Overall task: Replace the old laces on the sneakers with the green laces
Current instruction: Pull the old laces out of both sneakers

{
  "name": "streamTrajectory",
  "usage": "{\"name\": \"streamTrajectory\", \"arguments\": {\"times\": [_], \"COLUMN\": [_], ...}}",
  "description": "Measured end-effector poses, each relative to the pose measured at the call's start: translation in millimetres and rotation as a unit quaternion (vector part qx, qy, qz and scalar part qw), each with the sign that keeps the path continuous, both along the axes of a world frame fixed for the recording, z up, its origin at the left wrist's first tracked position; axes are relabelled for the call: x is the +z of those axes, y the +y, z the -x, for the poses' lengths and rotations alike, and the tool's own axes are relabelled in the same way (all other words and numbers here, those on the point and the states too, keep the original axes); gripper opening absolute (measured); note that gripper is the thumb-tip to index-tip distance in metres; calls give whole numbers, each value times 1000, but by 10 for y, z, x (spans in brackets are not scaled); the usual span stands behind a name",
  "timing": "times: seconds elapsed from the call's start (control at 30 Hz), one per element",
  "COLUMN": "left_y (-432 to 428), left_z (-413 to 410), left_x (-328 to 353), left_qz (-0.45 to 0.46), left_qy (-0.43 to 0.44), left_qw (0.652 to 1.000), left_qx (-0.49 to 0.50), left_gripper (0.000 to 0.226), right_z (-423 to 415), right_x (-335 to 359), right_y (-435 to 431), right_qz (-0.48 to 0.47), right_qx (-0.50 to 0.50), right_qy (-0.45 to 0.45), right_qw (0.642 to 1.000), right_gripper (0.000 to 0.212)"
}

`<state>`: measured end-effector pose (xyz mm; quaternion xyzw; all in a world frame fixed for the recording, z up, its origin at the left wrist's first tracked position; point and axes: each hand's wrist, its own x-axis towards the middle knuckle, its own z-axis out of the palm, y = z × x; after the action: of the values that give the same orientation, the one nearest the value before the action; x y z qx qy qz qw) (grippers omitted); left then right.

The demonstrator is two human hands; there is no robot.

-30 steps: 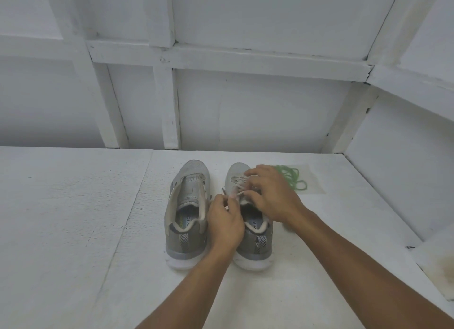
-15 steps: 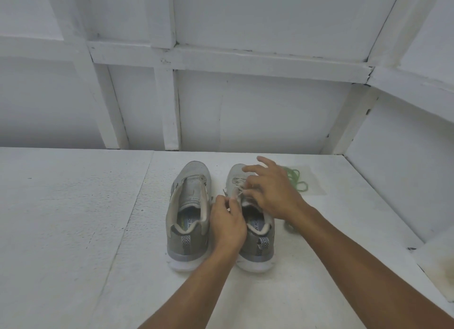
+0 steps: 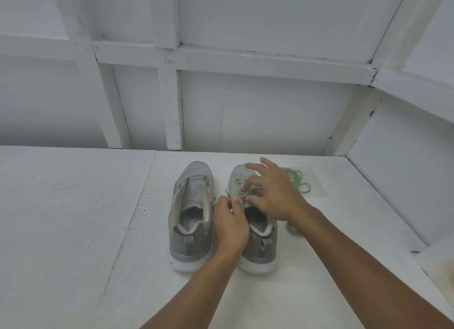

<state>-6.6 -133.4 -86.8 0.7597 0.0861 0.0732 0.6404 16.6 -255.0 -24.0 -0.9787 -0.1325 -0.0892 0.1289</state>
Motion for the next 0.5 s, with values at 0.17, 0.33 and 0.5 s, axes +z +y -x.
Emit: {"name": "streamTrajectory", "arguments": {"times": [0.17, 0.33, 0.5], "left_y": [0, 4, 16], "left_z": [5, 8, 14], "left_x": [-1, 7, 30], "left_qz": [-4, -7, -25], "left_qy": [1, 0, 26], "left_qw": [1000, 1000, 999], "left_qx": [-1, 1, -10], "left_gripper": [28, 29, 26], "right_z": [-20, -59, -161], "right_x": [4, 86, 131], "right_y": [1, -129, -345], "right_qz": [6, -2, -33], "right_qx": [7, -16, -70], "right_qy": [-6, -20, -33], "right_qw": [1000, 1000, 996], "right_gripper": [8, 5, 5]}}
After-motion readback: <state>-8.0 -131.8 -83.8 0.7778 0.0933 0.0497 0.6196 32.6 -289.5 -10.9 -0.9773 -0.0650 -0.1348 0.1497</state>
